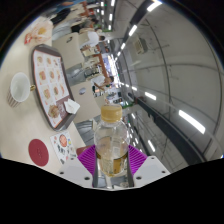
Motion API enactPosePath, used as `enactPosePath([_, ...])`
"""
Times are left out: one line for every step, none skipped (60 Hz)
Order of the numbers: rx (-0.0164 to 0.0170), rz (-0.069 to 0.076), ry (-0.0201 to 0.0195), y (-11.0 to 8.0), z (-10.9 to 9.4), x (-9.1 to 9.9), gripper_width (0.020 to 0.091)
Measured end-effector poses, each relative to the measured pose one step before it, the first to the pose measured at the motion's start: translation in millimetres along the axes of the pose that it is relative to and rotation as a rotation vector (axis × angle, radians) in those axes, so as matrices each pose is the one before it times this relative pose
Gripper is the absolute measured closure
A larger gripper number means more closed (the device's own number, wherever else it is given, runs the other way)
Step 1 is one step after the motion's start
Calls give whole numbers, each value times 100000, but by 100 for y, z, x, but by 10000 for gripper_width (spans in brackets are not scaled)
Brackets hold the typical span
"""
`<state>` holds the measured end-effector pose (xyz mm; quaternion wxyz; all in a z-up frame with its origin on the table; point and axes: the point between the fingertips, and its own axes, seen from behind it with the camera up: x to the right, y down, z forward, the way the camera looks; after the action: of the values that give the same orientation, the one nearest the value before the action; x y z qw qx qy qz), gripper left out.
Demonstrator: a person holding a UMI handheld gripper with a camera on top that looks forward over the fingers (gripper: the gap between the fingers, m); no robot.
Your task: Pour water
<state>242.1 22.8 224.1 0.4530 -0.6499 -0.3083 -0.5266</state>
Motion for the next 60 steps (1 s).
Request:
enactPosePath([1534,-4814,638,-900,-59,-59,707])
enactPosePath([1442,-4611,848,-879,-253,-3,706])
enactPosePath([933,-4681,1045,-1172,-62,-134,705])
enactPosePath([1225,-4481,895,-984,28,-216,707])
enactPosePath([1129,-4551,794,-927,-40,-210,706])
enactPosePath([939,-4487,710,-848,25,-263,706])
enactPosePath([814,-4421,610,-791,8,-256,708])
enactPosePath([865,-4183,526,-777,-10,-266,707])
enactPosePath([1387,-3684,356,-613,124,-425,705])
enactPosePath([1109,-3985,18,-773,-96,-229,707])
enactPosePath([924,-3979,-232,-674,-23,-363,707])
enactPosePath([462,-3916,-241,-536,-25,-335,702])
enactPosePath([413,-3647,-338,-514,-40,-358,703])
enactPosePath([890,-3205,-342,-599,-75,-348,702])
enactPosePath([1057,-3045,-328,-594,-69,-333,702])
enactPosePath([1304,-3002,-147,-448,372,-775,704])
enactPosePath([595,-3568,-495,-591,-127,-199,704])
enactPosePath([214,-3737,-303,-376,-93,-255,701])
enactPosePath([248,-3331,-220,-360,-63,-273,702])
enactPosePath([440,-2708,-244,-391,-16,-238,701])
enactPosePath([497,-2244,-345,-394,7,-240,701])
enactPosePath([268,-1902,-300,-321,12,-214,703])
enactPosePath([410,-1505,-205,88,263,-679,702])
enactPosePath([27,-1450,-655,-534,-7,113,702])
enactPosePath([-81,-1388,-758,-249,6,-200,702])
enactPosePath([-109,-1173,-824,-173,-33,-245,700])
enactPosePath([43,-679,-617,-179,-30,-190,701])
enactPosePath([204,-210,-340,-177,-5,-100,702])
enactPosePath([255,-78,-329,-217,-25,-85,701])
enactPosePath([294,-192,-182,55,126,-319,701])
enactPosePath([263,-163,-410,-190,-51,180,701])
enactPosePath([37,-30,-1,-134,-16,142,701])
enactPosePath([195,278,111,-110,-10,101,700])
enactPosePath([298,493,3,-112,-26,90,701])
enactPosePath([388,698,-119,-112,-15,83,700])
enactPosePath([371,913,-217,-110,-47,83,701])
enactPosePath([238,1172,-230,-19,-65,99,704])
enactPosePath([221,1595,-68,145,22,0,702])
enactPosePath([240,2157,-198,6,-43,181,701])
enactPosePath([371,2723,-342,-28,-37,186,702])
enactPosePath([270,3273,-417,80,-52,171,703])
enactPosePath([92,3778,-816,141,-63,83,701])
enactPosePath([-109,4350,-1217,156,-138,35,703])
enactPosePath([-150,4994,-1432,199,-129,64,702])
enactPosePath([-163,5417,-1042,164,-28,-57,701])
enactPosePath([302,6257,-1775,102,-123,85,703])
enactPosePath([525,6711,-1924,117,-171,91,702])
enactPosePath([865,6848,-2142,144,-131,314,702])
enactPosePath([641,7266,-1877,127,-224,313,702])
enactPosePath([432,7114,-1504,86,-217,278,702])
enactPosePath([130,7106,-1434,129,-236,298,701])
enactPosePath([-15,7262,-1222,189,-213,313,703])
enactPosePath([-42,6660,-255,36,-258,128,702])
enactPosePath([417,7308,-1677,46,-155,324,701])
enactPosePath([599,6903,-1904,48,-151,255,702])
enactPosePath([347,6628,-1674,86,-166,250,701])
enactPosePath([309,6015,-715,289,-291,330,701])
enactPosePath([-235,6291,-1000,225,-115,314,701])
enactPosePath([-282,6231,-1288,226,-103,227,703])
enactPosePath([-89,6063,-1559,202,-94,137,701])
